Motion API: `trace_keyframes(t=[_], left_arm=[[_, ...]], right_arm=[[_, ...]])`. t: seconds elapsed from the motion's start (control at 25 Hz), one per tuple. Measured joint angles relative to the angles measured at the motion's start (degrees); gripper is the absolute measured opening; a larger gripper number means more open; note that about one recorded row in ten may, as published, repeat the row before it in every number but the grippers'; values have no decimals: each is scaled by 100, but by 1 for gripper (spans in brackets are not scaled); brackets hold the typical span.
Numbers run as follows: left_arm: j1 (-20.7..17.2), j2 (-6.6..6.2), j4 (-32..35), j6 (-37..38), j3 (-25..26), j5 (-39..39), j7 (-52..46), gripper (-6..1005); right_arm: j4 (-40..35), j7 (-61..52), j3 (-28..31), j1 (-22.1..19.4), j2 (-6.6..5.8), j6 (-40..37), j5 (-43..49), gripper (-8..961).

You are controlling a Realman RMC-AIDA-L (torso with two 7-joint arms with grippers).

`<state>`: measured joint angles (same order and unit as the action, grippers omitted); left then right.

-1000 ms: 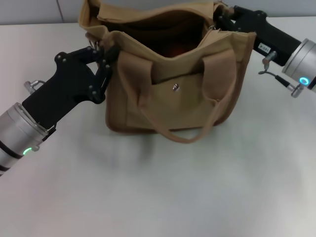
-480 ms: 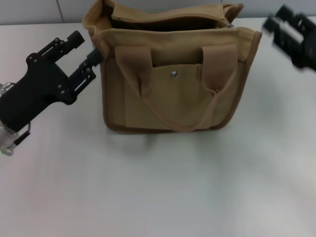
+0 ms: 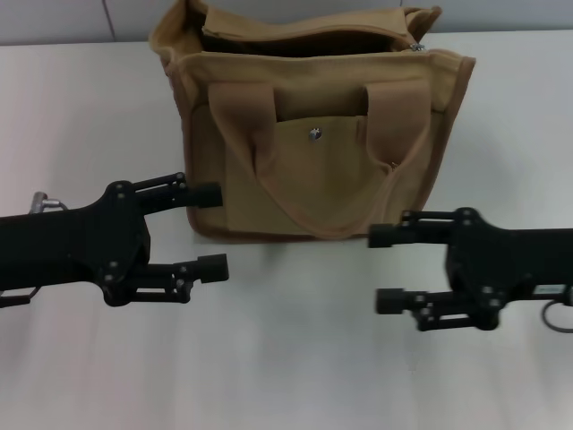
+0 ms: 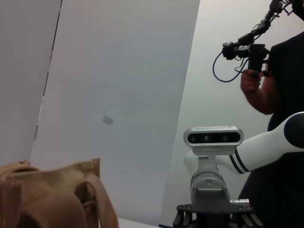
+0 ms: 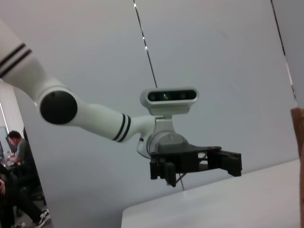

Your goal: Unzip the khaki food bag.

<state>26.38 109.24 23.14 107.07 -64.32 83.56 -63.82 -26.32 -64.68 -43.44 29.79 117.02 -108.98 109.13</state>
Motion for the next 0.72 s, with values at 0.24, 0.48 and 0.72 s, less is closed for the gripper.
trace_keyframes(t=[0.24,0.48,0.72], left_arm=[[-66,-24,6,45,-3,76,-20,846],[-44,25,35,62,-21,109,-167,846],[-1,74,61,34,9,111,-446,846]], right_arm=[[-5,29,-190,40,138,119,14,722],[34,-70,-173,66,196,51,-23,722],[141,-111,-207,85,225,-22,-265,722]])
